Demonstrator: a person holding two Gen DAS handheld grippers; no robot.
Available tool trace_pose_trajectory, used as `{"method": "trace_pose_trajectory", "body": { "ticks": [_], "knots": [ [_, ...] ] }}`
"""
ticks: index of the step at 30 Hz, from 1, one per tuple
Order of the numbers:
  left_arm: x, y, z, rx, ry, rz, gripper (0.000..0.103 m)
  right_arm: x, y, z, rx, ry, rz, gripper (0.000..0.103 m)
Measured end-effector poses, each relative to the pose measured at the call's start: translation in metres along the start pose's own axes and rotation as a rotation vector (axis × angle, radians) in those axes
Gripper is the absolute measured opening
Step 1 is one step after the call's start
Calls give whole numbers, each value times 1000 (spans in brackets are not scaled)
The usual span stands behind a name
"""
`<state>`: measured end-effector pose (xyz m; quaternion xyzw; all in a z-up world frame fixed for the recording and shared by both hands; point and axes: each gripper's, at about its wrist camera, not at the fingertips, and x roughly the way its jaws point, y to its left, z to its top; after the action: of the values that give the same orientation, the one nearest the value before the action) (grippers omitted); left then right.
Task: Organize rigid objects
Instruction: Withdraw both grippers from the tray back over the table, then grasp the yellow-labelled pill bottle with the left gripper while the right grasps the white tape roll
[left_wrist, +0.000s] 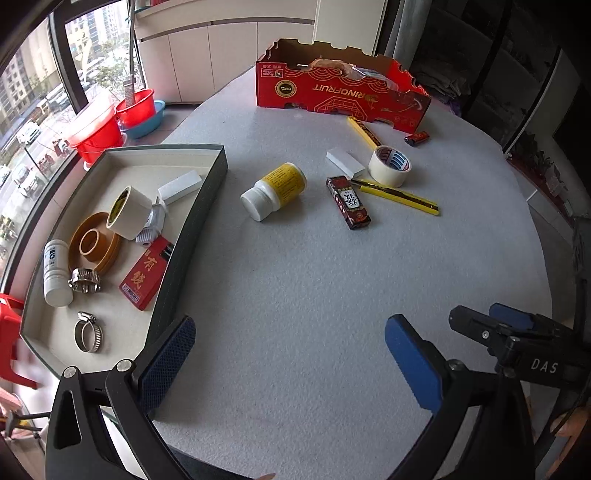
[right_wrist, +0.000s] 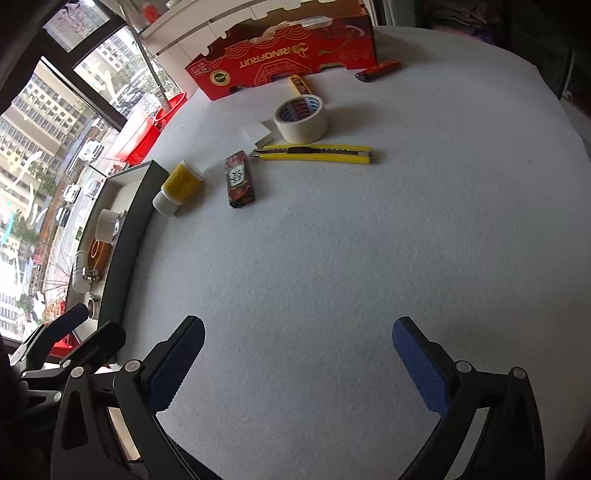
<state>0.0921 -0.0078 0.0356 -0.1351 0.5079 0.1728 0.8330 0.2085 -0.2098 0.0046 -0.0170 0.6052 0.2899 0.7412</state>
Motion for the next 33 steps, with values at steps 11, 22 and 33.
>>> {"method": "trace_pose_trajectory", "body": {
  "ticks": [11, 22, 33],
  "knots": [
    [77, -26, 68, 293, -97, 181, 103, 14, -27, 0, -42, -8, -47, 102],
    [124, -11, 86, 202, 62, -32, 103, 24, -18, 19, -85, -27, -69, 102],
    [121, -12, 85, 177, 0, -48, 103, 30, 6, 96, -61, -151, -80, 102]
  ]
}}
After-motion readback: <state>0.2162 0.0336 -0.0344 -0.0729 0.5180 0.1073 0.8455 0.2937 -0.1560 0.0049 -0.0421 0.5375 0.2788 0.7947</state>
